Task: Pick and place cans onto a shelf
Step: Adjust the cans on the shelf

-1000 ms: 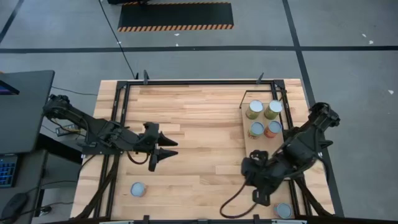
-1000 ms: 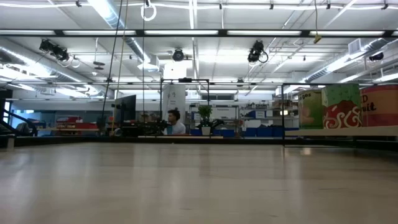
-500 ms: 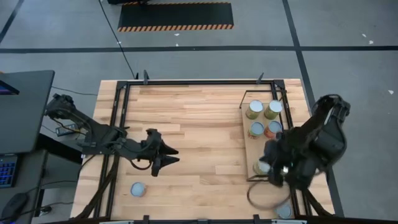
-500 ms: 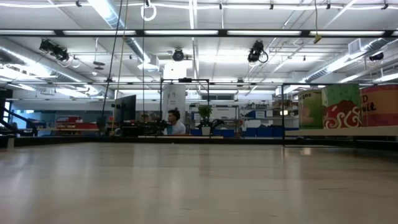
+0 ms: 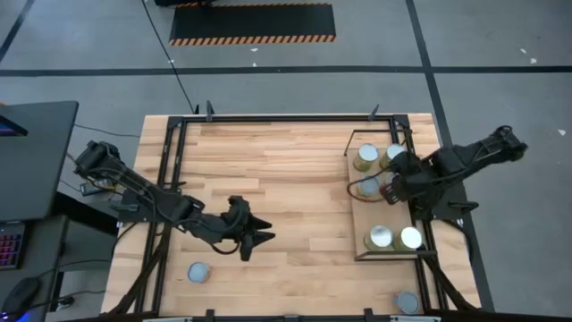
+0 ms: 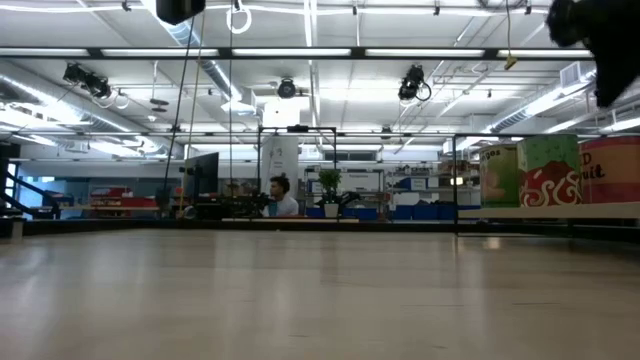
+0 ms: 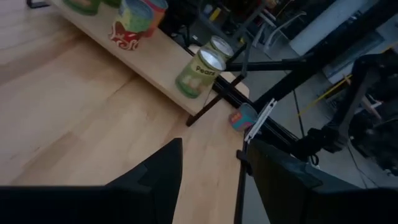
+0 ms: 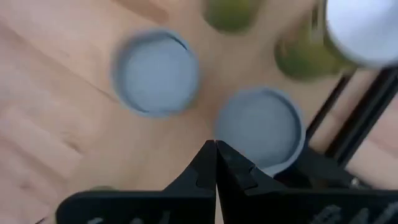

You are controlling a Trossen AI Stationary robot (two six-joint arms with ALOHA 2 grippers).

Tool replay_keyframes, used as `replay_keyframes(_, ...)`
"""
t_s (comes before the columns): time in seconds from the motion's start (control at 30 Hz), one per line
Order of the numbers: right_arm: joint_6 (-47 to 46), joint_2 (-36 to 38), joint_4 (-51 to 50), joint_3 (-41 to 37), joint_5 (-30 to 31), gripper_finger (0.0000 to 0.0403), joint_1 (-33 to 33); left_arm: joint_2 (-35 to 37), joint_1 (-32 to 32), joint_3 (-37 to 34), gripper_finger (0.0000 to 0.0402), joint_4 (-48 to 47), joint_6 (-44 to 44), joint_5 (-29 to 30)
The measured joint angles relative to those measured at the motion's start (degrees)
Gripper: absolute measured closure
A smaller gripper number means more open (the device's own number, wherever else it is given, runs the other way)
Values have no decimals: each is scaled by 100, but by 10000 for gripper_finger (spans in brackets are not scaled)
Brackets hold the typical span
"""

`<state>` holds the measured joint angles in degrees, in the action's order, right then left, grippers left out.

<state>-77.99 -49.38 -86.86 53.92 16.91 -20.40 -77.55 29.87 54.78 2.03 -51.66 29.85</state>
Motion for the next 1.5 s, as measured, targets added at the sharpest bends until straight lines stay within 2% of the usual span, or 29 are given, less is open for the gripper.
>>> replay_keyframes(0.1, 218, 348, 393, -573, -362, 398, 537, -142, -104, 0, 210, 255, 7, -7)
replay_keyframes(0.17, 351, 479, 569, -775, -393, 398, 772, -203, -198, 0, 210, 449, 26, -3)
replay_keyframes(0.53, 1050, 354, 432, -833, -448, 398, 1597, -200, -489, 0, 210, 785, 284, -7)
replay_keyframes(0.77, 1179, 268, 314, -842, -490, 398, 1785, -200, -494, 0, 210, 788, 282, -10)
replay_keyframes(0.97, 1368, 67, 480, -983, -621, 398, 1933, -200, -494, 0, 210, 824, 280, -269)
replay_keyframes(1.3, 1202, -29, -39, -878, -658, 399, 1952, -200, -487, 0, 210, 870, 173, -427)
replay_keyframes(1.5, 1218, -25, 33, -866, -682, 399, 1952, -200, -489, 0, 210, 888, 181, -426)
